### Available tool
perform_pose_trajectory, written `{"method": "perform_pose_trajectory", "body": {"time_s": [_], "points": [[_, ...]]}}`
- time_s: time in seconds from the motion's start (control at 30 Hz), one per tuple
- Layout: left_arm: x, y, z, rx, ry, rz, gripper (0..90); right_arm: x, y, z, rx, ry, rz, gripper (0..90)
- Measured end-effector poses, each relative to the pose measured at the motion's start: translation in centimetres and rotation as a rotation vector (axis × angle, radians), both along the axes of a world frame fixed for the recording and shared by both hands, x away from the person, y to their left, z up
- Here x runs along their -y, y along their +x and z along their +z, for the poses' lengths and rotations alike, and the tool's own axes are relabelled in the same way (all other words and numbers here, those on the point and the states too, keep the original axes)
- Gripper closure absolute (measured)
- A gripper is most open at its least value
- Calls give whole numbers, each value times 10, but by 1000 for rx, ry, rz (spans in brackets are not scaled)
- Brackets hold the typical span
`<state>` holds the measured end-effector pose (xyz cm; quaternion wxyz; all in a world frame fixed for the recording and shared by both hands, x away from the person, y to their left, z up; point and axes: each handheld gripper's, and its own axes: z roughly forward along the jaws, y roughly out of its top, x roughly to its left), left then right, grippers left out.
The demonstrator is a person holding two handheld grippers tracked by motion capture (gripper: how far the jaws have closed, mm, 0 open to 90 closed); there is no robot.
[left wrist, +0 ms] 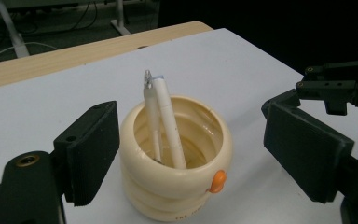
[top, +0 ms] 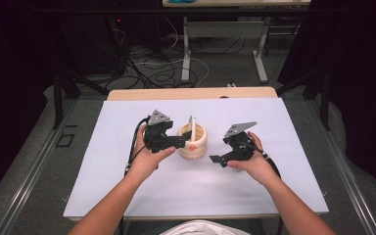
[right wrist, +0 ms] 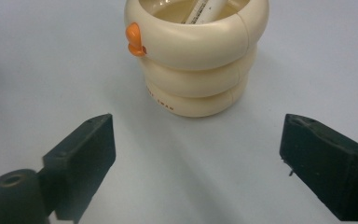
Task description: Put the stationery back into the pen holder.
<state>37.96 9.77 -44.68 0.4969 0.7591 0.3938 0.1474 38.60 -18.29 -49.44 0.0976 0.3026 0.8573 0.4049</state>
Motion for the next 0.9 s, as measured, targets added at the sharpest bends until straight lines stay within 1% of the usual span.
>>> {"method": "perform_pose_trajectory", "body": {"time_s": [0.03,0.07,0.1,0.13,0.17,0.2,0.23,0.27,0.3,0.33,0.37,0.4,0.43,0.47,0.5,0.53,0.63,0.7,0.73,0.8,0.83,0.87,0.9], "points": [[-3,-1,-1,-6,1,-4,187,0,0,1,0,-13,9,147],[-6,-2,-2,-13,-3,-3,187,0,-1,1,7,-13,12,150],[-8,-3,-3,-11,-7,3,187,0,0,2,18,-26,23,151],[-11,-4,-4,-14,-7,4,187,0,-1,3,16,-34,28,152],[-13,-5,-6,-18,-21,10,187,0,-1,3,35,-41,28,154],[-15,-6,-7,-23,-27,11,187,0,-1,2,43,-39,29,158],[-18,-7,-7,-30,-30,12,186,1,-1,3,37,-43,36,163],[-20,-8,-8,-28,-36,15,184,2,-1,4,22,-47,28,171],[-22,-9,-9,-30,-38,17,181,2,0,3,34,-43,28,181],[-24,-10,-10,-34,-44,22,181,3,0,4,26,-59,37,188],[-26,-11,-12,-33,-44,20,181,3,0,5,30,-63,39,191],[-28,-12,-13,-40,-46,20,181,3,0,5,43,-62,35,194],[-29,-13,-14,-37,-47,23,181,4,0,6,49,-71,43,196],[-31,-14,-16,-37,-47,23,181,4,0,8,55,-85,38,199],[-33,-15,-17,-43,-49,17,181,5,0,9,61,-96,50,200],[-35,-17,-19,-43,-54,19,181,5,0,10,72,-102,46,202],[-39,-20,-26,-47,-61,16,181,7,1,13,92,-120,62,214],[-41,-23,-29,-56,-64,18,181,8,1,13,83,-124,63,225],[-42,-24,-31,-58,-77,20,181,9,2,13,92,-128,59,237],[-46,-25,-33,-61,-70,22,181,9,2,12,90,-144,75,258],[-47,-26,-34,-61,-74,24,181,9,2,12,96,-149,74,275],[-49,-27,-34,-63,-76,24,181,9,3,11,97,-151,89,294],[-50,-28,-35,-59,-81,24,181,8,3,11,89,-151,97,309]]}}
